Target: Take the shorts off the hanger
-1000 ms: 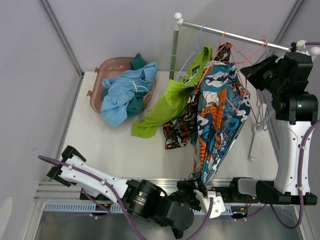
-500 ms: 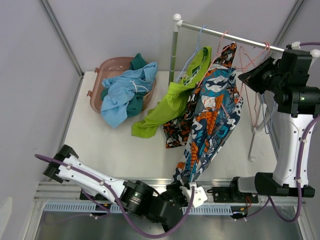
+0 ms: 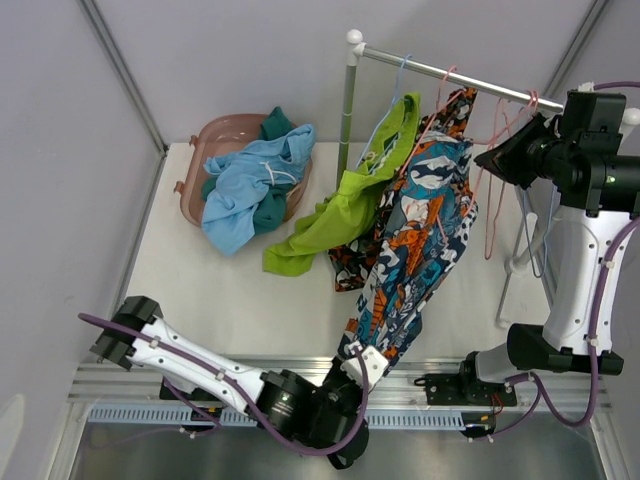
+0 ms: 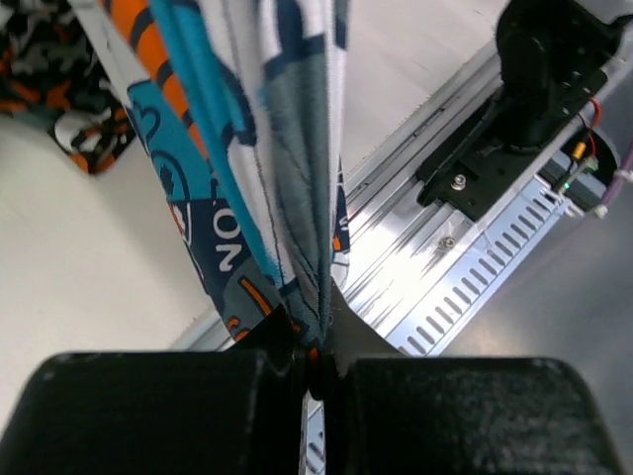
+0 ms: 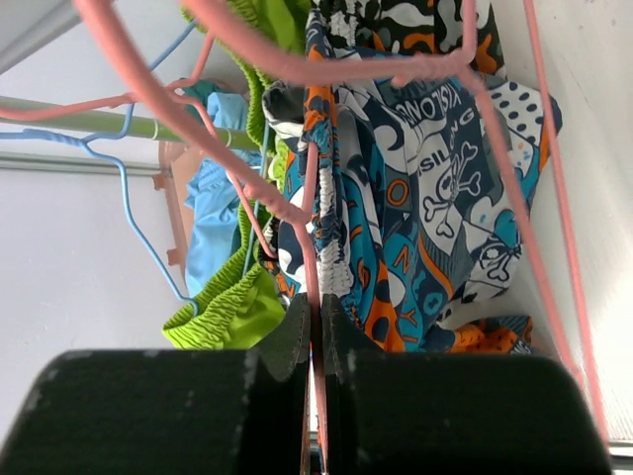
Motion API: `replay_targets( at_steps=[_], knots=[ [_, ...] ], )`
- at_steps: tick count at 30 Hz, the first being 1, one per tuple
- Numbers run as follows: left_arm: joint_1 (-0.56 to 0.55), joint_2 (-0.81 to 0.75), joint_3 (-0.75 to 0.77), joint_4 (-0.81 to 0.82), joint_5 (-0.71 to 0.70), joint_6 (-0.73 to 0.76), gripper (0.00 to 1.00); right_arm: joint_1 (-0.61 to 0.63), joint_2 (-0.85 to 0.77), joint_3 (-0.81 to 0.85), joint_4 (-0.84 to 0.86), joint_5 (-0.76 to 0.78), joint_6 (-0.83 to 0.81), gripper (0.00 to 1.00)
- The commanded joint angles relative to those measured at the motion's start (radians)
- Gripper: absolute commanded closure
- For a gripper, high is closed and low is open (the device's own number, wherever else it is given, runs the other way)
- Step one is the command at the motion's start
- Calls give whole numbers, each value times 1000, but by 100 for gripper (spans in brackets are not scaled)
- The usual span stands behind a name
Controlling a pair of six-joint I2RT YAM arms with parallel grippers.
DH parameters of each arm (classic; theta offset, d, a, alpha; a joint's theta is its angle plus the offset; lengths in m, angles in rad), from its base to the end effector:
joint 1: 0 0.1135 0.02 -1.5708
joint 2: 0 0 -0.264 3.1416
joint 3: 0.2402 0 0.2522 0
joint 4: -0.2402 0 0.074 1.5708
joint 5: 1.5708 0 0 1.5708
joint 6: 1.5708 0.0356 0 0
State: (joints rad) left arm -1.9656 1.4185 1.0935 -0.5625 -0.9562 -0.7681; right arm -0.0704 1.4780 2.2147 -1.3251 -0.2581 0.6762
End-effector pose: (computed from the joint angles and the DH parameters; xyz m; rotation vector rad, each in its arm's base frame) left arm -0.0851 -0.2797 0.2798 0.8379 1.8939 -0.4955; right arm 0.2269 -0.0069 0.5252 0.6599 2.1034 0.6233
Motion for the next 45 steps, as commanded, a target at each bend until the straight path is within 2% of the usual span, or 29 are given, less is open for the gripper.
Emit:
replay_targets(
  at_steps=[1, 3, 5, 6, 7, 8, 10, 11, 14, 15, 17, 18, 20, 21, 22, 23, 28, 35, 41, 45],
  knots=[
    [-588, 114, -92, -437, 398, -327, 100, -129, 50, 39, 649, 375, 46, 100],
    [-593, 125, -83, -502, 373, -440, 100, -131, 33, 13, 659, 356, 52, 100],
    [-575, 144, -9, -624, 259, -483, 93, -131, 2, -10, 670, 339, 57, 100],
    [-556, 148, 26, -664, 213, -516, 63, -131, -11, -26, 673, 335, 59, 100],
    [-530, 142, 58, -709, 126, -542, 41, -129, -48, -64, 687, 335, 62, 100],
    [-471, 129, 71, -749, 85, -551, 2, -129, -68, -90, 696, 329, 63, 100],
    [-405, 91, 86, -728, 9, -475, 1, -131, -105, -156, 714, 329, 59, 100],
    [-333, 38, 98, -699, -65, -424, 1, -129, -135, -174, 719, 327, 57, 100],
    [-209, -48, 132, -515, -172, -175, 1, -129, -176, -225, 728, 326, 40, 100],
    [-184, -114, 134, -309, -231, 49, 1, -126, -191, -233, 725, 329, 36, 100],
    [-101, -189, 99, -4, -230, 333, 1, -126, -208, -260, 731, 329, 36, 100],
    [-76, -266, 63, 315, -169, 588, 1, -126, -223, -269, 736, 326, 40, 100],
    [12, -334, 22, 543, -54, 764, 1, -126, -237, -297, 744, 307, 58, 100],
    [43, -380, 0, 632, 74, 805, 1, -124, -249, -303, 745, 298, 65, 100],
    [112, -392, 2, 730, 135, 819, 1, -121, -255, -312, 750, 284, 71, 100],
    [149, -395, 8, 751, 190, 826, 1, -117, -266, -323, 751, 283, 75, 100],
    [318, -255, 155, 745, 446, 860, 1, -50, -315, -397, 776, 307, 76, 100],
    [421, -43, 333, 762, 787, 853, 1, 50, -297, -418, 793, 353, 60, 100],
    [465, 86, 408, 773, 866, 846, 1, 110, -278, -414, 800, 378, 39, 100],
    [481, 109, 419, 788, 826, 852, 1, 115, -288, -432, 811, 375, 33, 100]
  ],
)
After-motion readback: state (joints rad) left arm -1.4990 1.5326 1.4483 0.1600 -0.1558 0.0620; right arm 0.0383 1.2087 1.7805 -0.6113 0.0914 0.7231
